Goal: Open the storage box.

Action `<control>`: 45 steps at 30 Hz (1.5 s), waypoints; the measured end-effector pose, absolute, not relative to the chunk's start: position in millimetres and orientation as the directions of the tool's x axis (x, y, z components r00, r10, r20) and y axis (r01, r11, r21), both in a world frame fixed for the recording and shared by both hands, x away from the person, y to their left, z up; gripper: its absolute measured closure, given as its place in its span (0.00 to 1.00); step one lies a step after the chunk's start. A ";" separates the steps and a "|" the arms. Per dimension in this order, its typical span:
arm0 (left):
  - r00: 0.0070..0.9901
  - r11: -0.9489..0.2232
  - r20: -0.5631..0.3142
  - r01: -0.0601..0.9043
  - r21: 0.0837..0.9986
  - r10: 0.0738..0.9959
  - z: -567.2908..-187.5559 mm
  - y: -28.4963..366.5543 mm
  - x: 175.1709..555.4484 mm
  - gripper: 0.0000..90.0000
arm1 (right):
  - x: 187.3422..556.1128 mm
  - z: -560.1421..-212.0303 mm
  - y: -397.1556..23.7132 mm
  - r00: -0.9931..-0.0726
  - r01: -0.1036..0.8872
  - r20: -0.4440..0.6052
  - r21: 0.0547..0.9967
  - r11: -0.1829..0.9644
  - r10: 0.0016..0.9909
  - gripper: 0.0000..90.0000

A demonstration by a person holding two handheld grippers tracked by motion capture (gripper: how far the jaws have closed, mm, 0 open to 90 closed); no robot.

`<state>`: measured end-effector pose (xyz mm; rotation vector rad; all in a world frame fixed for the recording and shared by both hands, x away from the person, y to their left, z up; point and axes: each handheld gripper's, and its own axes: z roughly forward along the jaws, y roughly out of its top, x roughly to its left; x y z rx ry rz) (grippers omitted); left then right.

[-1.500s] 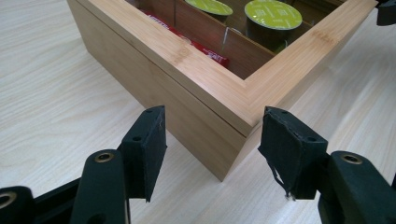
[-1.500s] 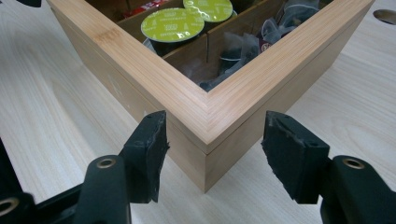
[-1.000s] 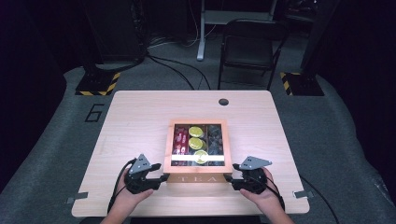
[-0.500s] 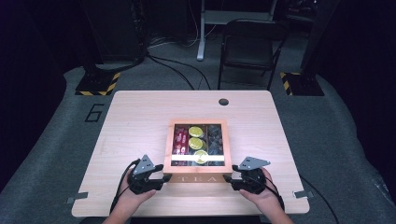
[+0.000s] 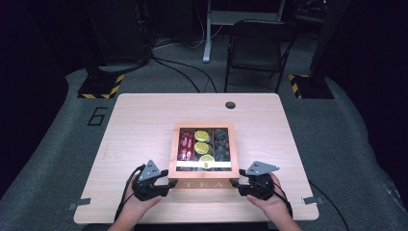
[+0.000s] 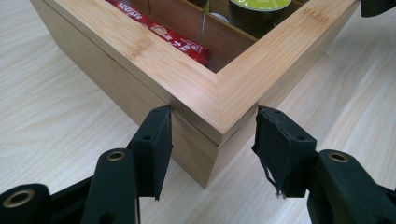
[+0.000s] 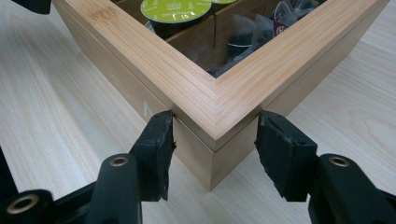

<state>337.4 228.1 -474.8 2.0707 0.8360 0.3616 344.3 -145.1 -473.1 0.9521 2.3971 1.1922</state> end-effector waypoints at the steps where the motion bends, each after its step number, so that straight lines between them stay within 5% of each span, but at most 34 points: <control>1: 0.731 -0.405 -0.050 0.432 0.806 0.681 -474.9 227.8 337.2 0.52 | 344.4 -473.0 -145.1 -0.736 0.429 0.026 0.791 0.436 0.677 0.52; 45: 0.681 -0.289 -0.094 0.427 0.857 0.726 -439.3 228.7 339.3 0.50 | 349.8 -435.4 -145.6 -0.703 0.397 0.024 0.842 0.364 0.711 0.51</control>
